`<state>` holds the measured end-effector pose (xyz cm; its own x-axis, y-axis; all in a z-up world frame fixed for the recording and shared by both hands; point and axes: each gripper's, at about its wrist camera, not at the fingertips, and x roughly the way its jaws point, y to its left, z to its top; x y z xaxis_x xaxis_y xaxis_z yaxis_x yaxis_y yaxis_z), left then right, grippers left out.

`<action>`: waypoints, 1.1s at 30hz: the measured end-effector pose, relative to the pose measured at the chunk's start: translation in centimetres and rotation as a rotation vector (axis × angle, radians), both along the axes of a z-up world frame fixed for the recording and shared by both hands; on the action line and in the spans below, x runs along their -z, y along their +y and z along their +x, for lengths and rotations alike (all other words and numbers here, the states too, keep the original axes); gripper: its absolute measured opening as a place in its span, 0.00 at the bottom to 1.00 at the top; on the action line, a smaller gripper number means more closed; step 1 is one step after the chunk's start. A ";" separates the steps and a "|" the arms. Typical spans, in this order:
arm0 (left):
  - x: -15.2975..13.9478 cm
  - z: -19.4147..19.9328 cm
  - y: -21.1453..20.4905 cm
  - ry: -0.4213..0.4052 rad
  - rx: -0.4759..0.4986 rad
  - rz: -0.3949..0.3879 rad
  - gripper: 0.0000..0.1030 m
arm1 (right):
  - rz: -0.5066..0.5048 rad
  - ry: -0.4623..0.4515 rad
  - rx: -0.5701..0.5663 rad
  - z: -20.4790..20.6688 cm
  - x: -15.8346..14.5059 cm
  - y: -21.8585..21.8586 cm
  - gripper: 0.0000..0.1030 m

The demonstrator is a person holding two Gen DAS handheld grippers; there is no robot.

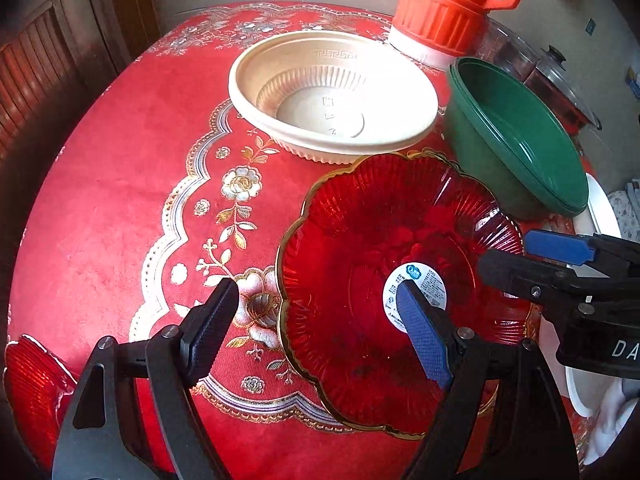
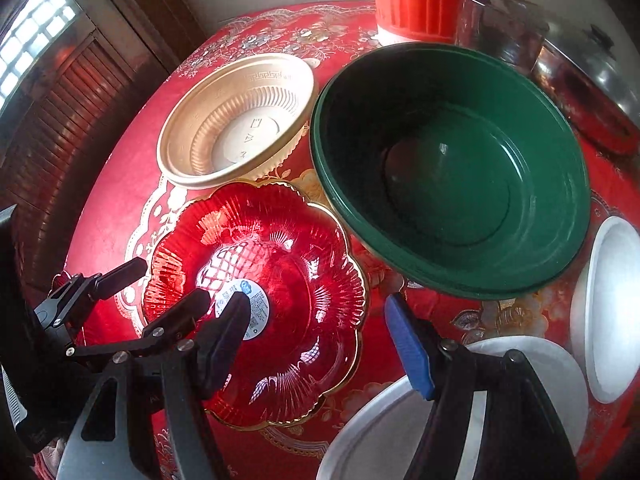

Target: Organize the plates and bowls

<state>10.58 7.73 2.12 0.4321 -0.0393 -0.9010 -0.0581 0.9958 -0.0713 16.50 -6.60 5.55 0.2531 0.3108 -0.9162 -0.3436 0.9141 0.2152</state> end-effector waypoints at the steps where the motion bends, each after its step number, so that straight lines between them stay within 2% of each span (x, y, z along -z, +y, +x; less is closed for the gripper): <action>1: 0.1 0.0 0.0 0.005 0.001 -0.008 0.80 | 0.004 0.002 0.002 0.1 0.1 0.0 0.68; 3: 0.4 0.1 0.1 0.024 0.004 -0.052 0.79 | 0.008 0.007 -0.002 0.2 0.4 0.2 0.68; 5: 0.3 0.1 0.1 0.010 0.007 -0.054 0.79 | 0.006 0.008 -0.010 0.2 0.6 0.4 0.67; 11: 0.3 0.4 -0.1 0.004 0.023 -0.048 0.77 | 0.006 -0.002 -0.005 0.4 0.9 0.4 0.54; 14: 0.3 0.4 -0.5 -0.009 0.034 -0.015 0.58 | 0.000 -0.010 -0.010 0.3 1.1 0.5 0.49; 16: 0.3 0.3 -0.5 -0.011 0.030 0.020 0.52 | -0.003 -0.019 -0.014 0.3 1.1 0.5 0.35; 17: 0.3 0.3 -0.4 -0.016 0.029 0.028 0.46 | -0.014 -0.028 -0.012 0.2 1.1 0.5 0.33; 20: 0.3 0.1 0.8 -0.024 0.006 0.016 0.30 | -0.034 -0.060 -0.016 -0.2 1.0 0.1 0.24; 21: 0.3 0.1 1.1 -0.022 0.003 0.010 0.28 | -0.024 -0.062 -0.011 -0.3 1.0 -0.1 0.22; 33: -1.1 -1.7 1.3 -0.042 0.016 0.029 0.28 | 0.010 -0.108 -0.029 -2.9 0.3 -0.1 0.21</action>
<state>8.84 9.07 3.18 0.4694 -0.0212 -0.8827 -0.0392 0.9982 -0.0448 13.60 -6.66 5.24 0.3407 0.3280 -0.8811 -0.3911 0.9017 0.1844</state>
